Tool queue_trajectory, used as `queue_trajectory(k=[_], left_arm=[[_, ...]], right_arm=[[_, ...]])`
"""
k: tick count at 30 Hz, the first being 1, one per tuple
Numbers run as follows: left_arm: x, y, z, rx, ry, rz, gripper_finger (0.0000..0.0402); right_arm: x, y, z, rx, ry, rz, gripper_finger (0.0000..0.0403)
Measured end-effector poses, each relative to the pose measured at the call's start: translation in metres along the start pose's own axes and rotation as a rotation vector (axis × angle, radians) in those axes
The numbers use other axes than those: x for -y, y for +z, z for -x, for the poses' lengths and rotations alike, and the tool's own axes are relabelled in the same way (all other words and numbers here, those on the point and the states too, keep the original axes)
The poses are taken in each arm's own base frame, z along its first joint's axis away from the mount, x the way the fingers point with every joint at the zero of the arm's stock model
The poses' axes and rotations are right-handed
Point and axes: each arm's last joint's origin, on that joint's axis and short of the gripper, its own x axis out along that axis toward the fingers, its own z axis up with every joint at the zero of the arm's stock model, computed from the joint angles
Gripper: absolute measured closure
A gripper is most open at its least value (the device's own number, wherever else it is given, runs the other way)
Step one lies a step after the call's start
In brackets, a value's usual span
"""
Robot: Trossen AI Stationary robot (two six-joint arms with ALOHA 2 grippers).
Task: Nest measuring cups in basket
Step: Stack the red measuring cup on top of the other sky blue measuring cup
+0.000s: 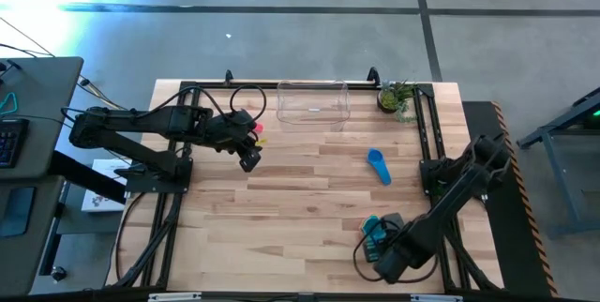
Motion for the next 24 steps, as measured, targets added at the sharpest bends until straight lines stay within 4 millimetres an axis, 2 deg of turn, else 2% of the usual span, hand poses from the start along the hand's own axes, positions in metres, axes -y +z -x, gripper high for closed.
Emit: queue_trajectory(k=[5,10,18,24], left_arm=[[0.000,0.000,0.000,0.000,0.000,0.001,0.0296],[0.000,0.000,0.000,0.000,0.002,0.052,0.0296],[-0.005,0.002,-0.001,-0.002,0.022,0.194,0.0296],[-0.025,0.006,-0.005,-0.039,0.121,0.253,0.0296]], right_arm=[[0.007,0.010,0.020,-0.008,0.017,-0.012,0.0285],[0.015,0.030,0.046,0.097,0.107,-0.019,0.0285],[0.026,0.073,0.085,0.314,0.244,0.075,0.0285],[0.034,0.110,0.111,0.414,0.274,0.199,0.0285]])
